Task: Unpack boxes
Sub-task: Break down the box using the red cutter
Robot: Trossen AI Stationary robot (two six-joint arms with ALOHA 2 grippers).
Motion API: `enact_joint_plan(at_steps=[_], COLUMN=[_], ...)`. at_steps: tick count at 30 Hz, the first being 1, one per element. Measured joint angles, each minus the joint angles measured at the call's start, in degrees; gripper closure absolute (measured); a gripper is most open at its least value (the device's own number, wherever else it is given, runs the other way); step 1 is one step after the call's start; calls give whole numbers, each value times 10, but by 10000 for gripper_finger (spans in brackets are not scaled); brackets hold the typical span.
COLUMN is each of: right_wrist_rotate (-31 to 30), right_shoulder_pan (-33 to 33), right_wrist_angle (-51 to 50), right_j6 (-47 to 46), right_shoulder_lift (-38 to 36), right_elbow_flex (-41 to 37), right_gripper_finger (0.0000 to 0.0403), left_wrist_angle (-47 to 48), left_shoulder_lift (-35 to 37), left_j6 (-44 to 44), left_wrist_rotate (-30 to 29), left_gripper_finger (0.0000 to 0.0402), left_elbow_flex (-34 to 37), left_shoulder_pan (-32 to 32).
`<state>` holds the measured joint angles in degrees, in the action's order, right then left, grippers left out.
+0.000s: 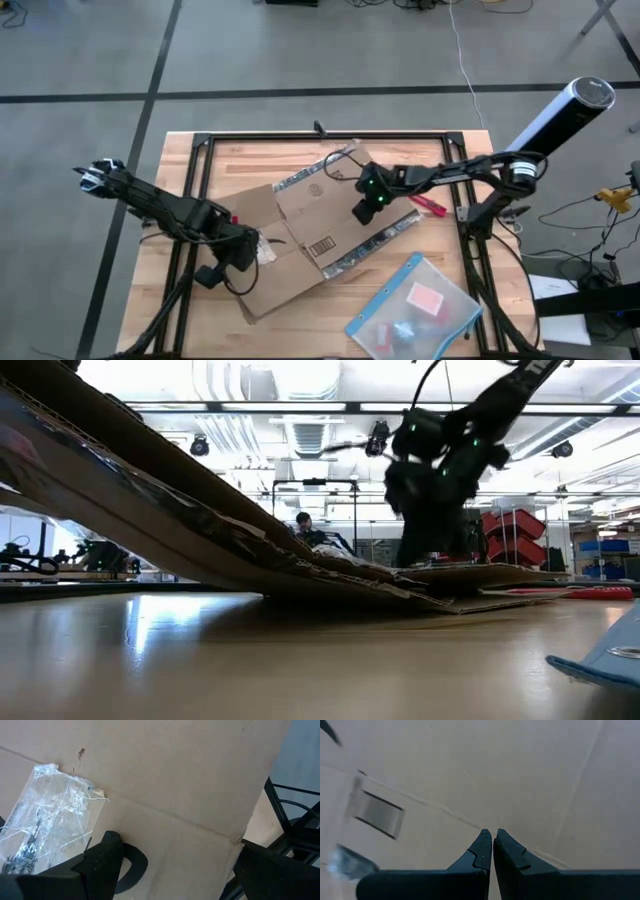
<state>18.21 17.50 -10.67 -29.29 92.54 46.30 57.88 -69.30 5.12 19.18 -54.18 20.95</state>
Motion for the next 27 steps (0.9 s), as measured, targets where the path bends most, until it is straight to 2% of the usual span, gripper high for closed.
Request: enact_joint_plan(at_steps=[10,14,16,21,27], right_wrist_rotate=[0,-5,-10,-22,-24], right_shoulder_pan=[1,3,4,5,5], right_wrist_angle=[5,8,15,42,86], right_j6=[-6,-6,-6,-6,-6], right_shoulder_lift=[51,57,56,49,20], right_elbow_flex=[1,2,1,-1,-1], right_gripper_finger=[403,403,403,403,403], left_wrist_angle=[43,49,29,-109,-302], left_shoulder_lift=[0,0,0,0,0], left_j6=[-30,-28,-31,-81,-209], left_wrist_rotate=[83,71,16,-207,-335], left_gripper_finger=[78,79,79,89,91], left_elbow_flex=[-3,-15,-16,9,94], left_shoulder_pan=[0,0,0,-5,-23])
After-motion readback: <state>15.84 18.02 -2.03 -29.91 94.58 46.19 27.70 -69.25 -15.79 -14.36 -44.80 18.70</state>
